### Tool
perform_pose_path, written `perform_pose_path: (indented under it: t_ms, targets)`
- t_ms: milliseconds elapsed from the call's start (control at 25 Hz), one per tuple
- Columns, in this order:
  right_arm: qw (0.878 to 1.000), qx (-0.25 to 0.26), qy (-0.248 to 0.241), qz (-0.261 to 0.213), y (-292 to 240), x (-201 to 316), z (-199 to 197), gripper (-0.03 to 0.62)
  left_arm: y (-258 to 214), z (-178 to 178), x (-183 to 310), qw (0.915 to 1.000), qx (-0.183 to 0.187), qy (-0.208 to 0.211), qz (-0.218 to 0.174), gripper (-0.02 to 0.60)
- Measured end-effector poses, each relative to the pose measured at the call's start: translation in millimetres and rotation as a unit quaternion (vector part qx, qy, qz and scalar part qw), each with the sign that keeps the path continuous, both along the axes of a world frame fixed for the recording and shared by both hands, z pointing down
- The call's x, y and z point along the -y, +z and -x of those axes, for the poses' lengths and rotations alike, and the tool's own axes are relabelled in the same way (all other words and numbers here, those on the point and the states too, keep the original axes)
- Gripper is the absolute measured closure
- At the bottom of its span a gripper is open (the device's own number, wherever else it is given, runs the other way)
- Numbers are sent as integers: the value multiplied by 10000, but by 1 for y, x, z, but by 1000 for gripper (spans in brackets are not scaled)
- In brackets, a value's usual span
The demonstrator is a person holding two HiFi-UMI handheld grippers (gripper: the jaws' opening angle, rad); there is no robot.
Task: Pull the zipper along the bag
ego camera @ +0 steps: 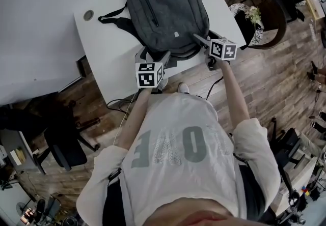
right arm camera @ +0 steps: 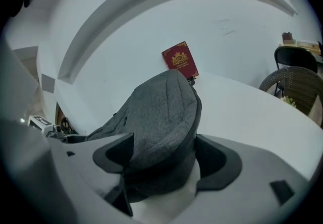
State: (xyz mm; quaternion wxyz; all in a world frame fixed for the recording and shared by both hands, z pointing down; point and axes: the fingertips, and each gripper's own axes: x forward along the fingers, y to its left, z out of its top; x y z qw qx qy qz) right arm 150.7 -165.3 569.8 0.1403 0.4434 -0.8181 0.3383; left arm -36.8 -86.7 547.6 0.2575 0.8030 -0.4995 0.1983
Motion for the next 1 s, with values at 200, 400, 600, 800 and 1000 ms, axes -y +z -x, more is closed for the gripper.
perform_pose_path:
  t_ms: [200,400,600,800,1000]
  targets:
    - [9999,-98,26,43,2,-2,-1,212,5,1,3,9999,-103,38,87,189]
    - [9998,-165,-68,66,1,-11,5,210,5,9,6,9999,-23,64,110,190]
    - [9996,-119,-247,79,-1,-27,34,210,1,44,10,9996,259,-26,62,189]
    - [9992,-35,-400,93,-2,-41,67,210,-2,82,15,9970,692,-340,-33,190]
    - [9983,143,-527,216,-3,-52,101,210,-1,123,24,9937,803,-778,-23,190]
